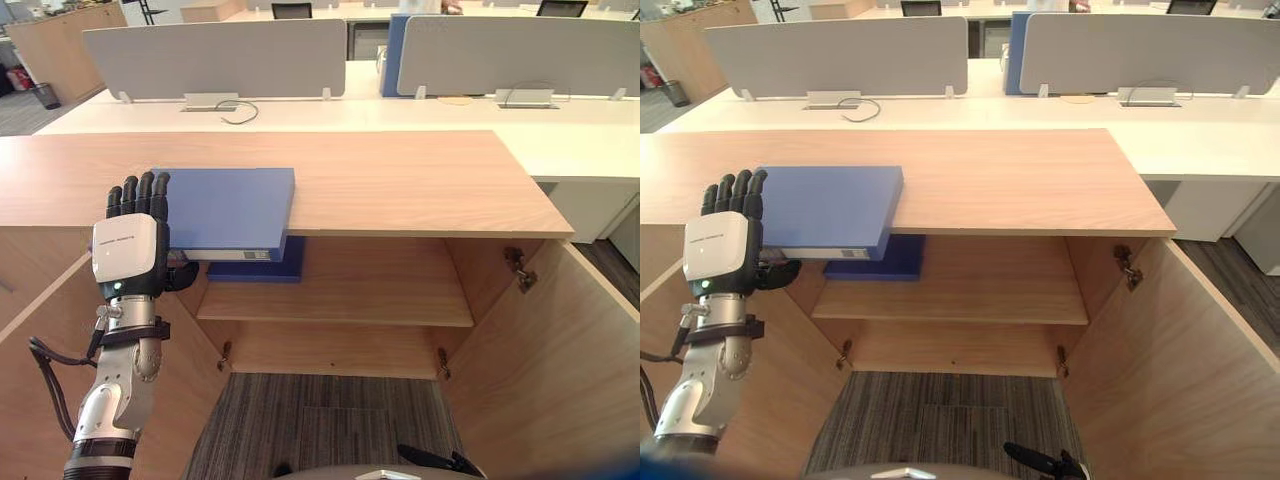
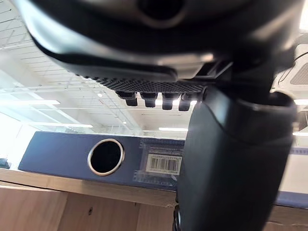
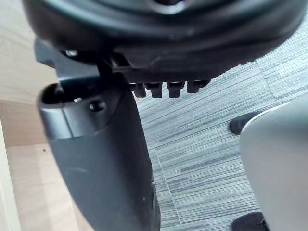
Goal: Walk over to the cabinet, pick up the folder, carry it to the office cabinet, place the folder inside the office cabinet, then close the office cabinet door
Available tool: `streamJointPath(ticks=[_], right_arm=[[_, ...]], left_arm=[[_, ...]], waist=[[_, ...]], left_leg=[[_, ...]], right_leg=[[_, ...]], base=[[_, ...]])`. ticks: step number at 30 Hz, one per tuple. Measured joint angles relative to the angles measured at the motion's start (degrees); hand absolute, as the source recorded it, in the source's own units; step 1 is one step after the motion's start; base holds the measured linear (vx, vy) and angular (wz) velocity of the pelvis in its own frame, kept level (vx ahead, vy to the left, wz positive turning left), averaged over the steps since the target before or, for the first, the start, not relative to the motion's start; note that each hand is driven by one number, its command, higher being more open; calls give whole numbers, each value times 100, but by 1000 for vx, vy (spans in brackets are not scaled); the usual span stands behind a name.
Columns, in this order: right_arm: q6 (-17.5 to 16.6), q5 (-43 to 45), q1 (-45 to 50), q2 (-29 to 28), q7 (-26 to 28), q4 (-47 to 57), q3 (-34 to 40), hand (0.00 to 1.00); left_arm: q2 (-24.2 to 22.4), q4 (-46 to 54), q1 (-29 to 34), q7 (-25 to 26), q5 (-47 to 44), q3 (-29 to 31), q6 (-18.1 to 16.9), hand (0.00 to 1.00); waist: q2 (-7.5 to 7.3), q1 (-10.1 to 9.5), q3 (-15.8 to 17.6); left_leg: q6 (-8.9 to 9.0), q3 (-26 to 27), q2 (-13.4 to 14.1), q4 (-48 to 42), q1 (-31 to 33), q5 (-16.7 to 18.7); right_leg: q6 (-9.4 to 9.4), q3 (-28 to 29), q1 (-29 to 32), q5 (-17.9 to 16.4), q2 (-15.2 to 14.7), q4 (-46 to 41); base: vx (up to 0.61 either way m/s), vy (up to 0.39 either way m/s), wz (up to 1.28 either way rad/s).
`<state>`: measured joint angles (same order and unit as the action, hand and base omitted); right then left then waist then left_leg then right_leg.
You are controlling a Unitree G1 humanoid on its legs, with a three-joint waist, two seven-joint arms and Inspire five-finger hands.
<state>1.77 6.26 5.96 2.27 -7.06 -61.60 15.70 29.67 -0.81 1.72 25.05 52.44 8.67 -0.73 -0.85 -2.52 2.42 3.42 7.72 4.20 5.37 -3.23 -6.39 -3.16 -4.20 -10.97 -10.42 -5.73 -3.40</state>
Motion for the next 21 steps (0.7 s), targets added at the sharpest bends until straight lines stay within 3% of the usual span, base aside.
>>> streamJointPath(ticks=[2, 3, 15, 21], right_arm=[[-4, -1, 2, 7, -76, -2, 9, 100], [-8, -1, 2, 7, -85, -2, 8, 100], [-9, 1, 27, 3, -105, -4, 58, 100], [-2, -2, 37, 51, -103, -44, 109, 100]], left_arm=[[159, -92, -99, 1, 1, -174, -8, 100], [228, -115, -99, 1, 2, -217, -18, 0], [318, -385, -254, 200, -3, -400, -125, 0], [418, 300, -246, 226, 3, -378, -246, 0]], waist=[[0, 7, 0], [2, 15, -1], [-11, 20, -23], [44, 33, -75]], left_leg=[[-16, 32, 2, 1, -5, 18], [-14, 82, 5, 1, -18, 29], [-12, 283, 4, -14, -107, 80], [-16, 279, 4, -2, -126, 83]], right_leg=[[1, 32, 12, 21, -2, 13], [-5, 91, 23, 39, -4, 25], [-4, 313, 36, 89, -25, 76], [14, 323, 32, 98, -27, 78]], base=[[-36, 28, -11], [-39, 37, -18], [-20, 18, -10], [-12, 1, -1]])
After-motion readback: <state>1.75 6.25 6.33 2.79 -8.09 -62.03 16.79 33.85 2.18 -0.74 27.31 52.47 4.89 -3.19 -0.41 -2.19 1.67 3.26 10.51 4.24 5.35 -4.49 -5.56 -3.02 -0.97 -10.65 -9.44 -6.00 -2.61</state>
